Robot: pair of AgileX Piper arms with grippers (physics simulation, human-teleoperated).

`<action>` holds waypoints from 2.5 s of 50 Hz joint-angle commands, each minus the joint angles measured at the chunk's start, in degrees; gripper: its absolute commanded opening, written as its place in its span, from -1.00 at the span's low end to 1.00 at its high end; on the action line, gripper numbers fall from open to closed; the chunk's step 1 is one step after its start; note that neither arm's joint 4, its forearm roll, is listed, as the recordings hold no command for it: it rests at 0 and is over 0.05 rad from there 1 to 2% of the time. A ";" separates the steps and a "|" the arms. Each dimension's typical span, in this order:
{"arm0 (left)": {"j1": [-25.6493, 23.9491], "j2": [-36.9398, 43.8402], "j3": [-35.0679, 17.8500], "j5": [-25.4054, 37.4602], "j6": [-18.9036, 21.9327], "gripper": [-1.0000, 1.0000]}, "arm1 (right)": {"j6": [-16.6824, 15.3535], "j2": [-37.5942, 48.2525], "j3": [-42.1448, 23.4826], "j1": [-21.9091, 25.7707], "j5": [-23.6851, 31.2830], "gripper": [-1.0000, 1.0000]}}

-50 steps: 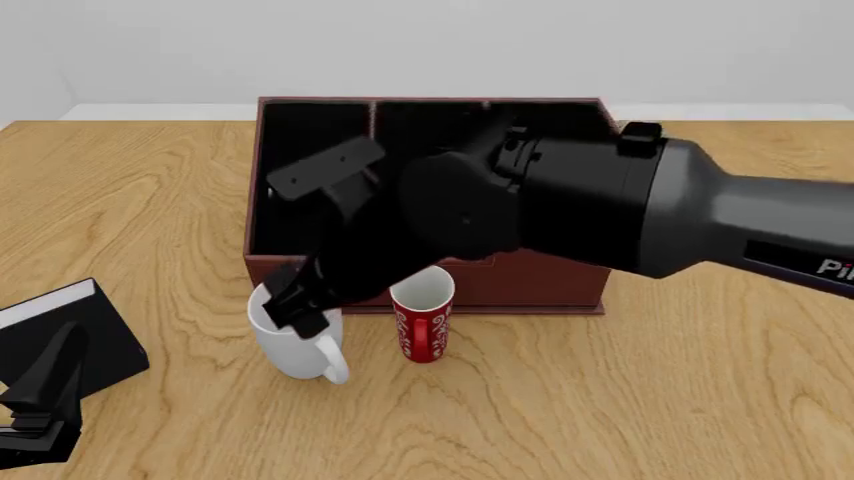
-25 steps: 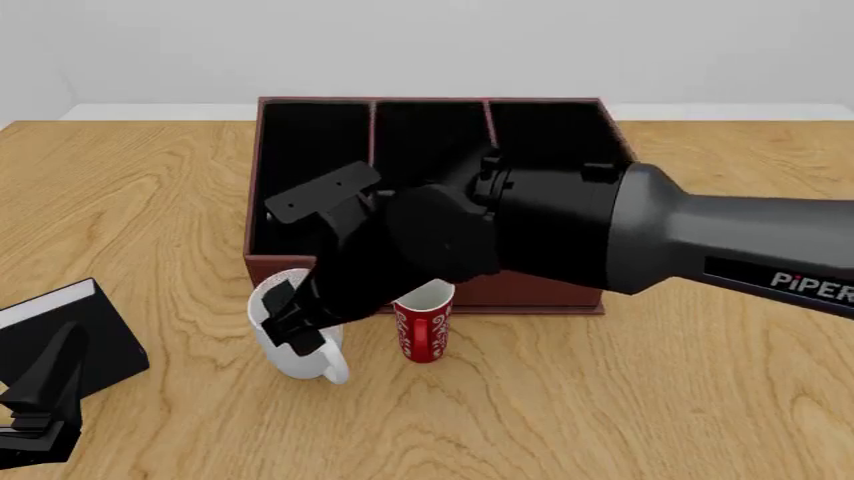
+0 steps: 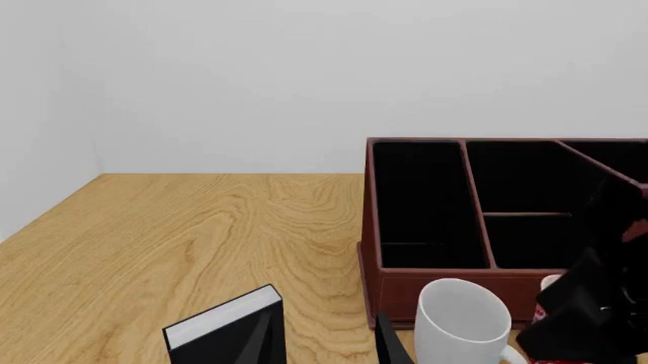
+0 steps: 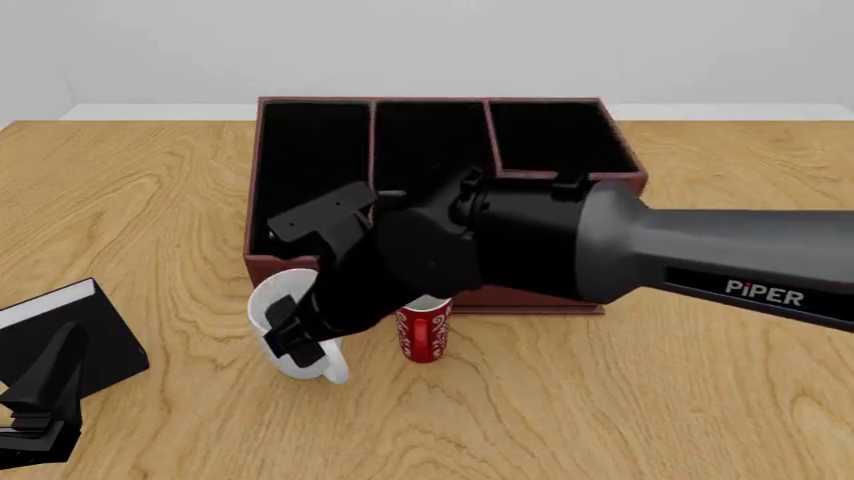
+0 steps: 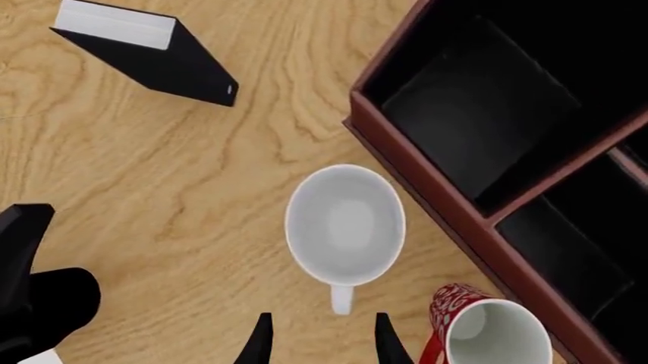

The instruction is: Pick up the white mug and place it to the right of the caddy.

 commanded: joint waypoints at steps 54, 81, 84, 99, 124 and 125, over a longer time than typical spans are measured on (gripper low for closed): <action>0.00 0.00 0.00 0.00 0.00 1.00 | 3.34 5.81 1.09 0.48 -3.59 1.00; 0.00 0.00 0.00 0.00 0.00 1.00 | 4.75 6.70 2.56 0.74 -4.92 1.00; 0.00 0.00 0.00 0.00 0.00 1.00 | 4.71 6.69 2.75 0.55 -5.03 1.00; 0.00 0.00 0.00 0.00 0.00 1.00 | 5.16 7.14 3.24 0.83 -5.70 1.00; 0.00 0.00 0.00 0.00 0.00 1.00 | 4.19 7.52 3.31 0.46 -5.43 -1.00; 0.00 0.00 0.00 0.00 0.00 1.00 | 4.25 7.53 3.31 0.52 -5.40 -1.00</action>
